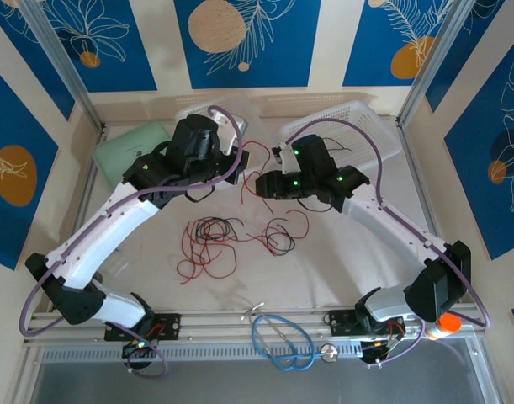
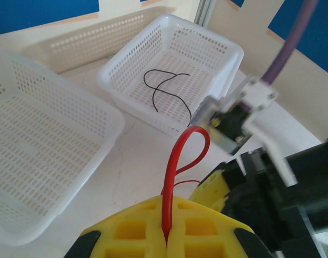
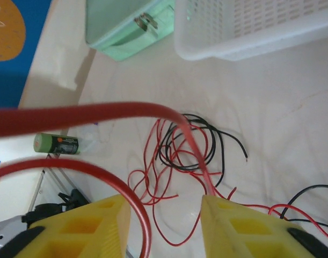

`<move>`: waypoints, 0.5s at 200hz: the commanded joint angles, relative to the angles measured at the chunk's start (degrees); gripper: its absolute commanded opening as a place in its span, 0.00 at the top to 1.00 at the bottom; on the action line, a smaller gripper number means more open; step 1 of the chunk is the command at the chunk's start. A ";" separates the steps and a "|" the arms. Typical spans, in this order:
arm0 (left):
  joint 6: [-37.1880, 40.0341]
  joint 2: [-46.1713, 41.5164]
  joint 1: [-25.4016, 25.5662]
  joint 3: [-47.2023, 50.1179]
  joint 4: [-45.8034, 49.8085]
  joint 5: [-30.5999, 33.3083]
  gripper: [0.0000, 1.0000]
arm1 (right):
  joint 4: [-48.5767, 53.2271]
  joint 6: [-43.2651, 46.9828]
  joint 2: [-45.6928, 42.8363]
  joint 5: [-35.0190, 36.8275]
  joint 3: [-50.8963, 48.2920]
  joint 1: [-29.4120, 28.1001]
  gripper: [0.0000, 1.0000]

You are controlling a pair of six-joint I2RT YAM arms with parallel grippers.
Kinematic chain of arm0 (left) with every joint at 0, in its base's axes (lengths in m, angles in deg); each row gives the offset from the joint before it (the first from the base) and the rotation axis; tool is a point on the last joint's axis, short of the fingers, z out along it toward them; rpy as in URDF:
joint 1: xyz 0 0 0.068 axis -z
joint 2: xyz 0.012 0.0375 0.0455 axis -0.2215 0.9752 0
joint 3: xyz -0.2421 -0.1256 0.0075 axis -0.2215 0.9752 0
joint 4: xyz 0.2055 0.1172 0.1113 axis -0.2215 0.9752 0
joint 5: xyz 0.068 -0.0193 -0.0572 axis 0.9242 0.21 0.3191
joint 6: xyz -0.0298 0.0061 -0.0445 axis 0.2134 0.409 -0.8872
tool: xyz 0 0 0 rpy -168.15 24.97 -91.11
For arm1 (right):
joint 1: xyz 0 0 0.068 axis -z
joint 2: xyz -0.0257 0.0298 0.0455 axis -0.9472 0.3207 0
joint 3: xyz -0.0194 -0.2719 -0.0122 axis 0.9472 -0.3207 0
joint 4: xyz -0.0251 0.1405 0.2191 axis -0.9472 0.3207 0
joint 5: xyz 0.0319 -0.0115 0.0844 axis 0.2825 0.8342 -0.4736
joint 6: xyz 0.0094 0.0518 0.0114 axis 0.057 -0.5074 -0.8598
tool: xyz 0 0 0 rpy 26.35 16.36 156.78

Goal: Untangle the cables

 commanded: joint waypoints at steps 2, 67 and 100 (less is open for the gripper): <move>0.47 -1.73 0.29 -0.22 -1.57 -0.71 1.00 | 2.69 -2.10 -0.12 4.08 1.78 -0.68 0.65; 1.08 -4.52 0.29 1.12 -1.65 2.30 1.00 | -1.08 -11.35 -9.26 14.62 -8.67 1.66 0.72; 1.09 -5.14 0.37 1.02 -1.63 2.41 1.00 | -3.52 -13.73 -8.50 13.11 -11.61 1.78 0.77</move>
